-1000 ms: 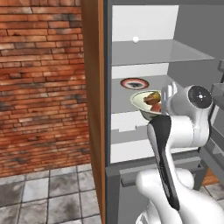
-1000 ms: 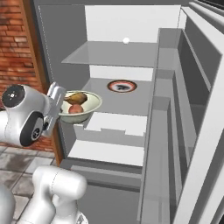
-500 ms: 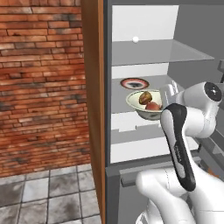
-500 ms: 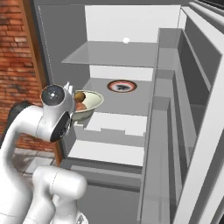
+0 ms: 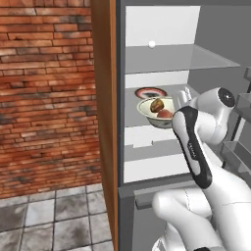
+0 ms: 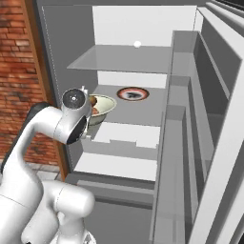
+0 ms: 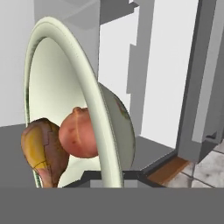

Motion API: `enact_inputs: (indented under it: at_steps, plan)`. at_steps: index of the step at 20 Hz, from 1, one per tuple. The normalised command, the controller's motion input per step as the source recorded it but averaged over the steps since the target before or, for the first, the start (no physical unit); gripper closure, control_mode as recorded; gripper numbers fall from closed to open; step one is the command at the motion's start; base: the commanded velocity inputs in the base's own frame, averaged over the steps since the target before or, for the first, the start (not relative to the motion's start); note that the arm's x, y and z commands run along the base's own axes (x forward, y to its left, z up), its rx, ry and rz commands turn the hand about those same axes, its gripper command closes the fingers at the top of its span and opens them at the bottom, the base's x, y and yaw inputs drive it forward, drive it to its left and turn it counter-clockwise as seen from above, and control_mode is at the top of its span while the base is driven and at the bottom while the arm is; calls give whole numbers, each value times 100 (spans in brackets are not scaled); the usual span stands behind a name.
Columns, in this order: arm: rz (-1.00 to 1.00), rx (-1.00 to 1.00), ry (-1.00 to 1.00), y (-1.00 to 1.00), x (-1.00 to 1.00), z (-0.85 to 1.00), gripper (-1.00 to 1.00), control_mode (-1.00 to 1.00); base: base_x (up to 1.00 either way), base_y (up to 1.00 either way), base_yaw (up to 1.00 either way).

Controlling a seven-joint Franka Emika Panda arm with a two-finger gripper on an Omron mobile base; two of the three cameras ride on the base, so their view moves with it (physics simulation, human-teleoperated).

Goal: Pick the chicken drumstick and onion from their plates and place them in the bowl. Then put the bowl in the fridge.

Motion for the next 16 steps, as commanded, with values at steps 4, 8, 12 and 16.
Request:
enact_inputs:
  at_steps: [4, 8, 12, 16]
  plan:
    - [-1, -2, 0, -8, 49, -12, 100, -100, 0, 0, 0]
    - [0, 0, 0, -20, 42, -20, 100, -100, 0, 0, 0]
    - [0, 0, -1, -18, 41, -24, 100, -100, 0, 0, 0]
    - [0, 0, -8, -5, 47, -17, 100, -100, 0, 0, 0]
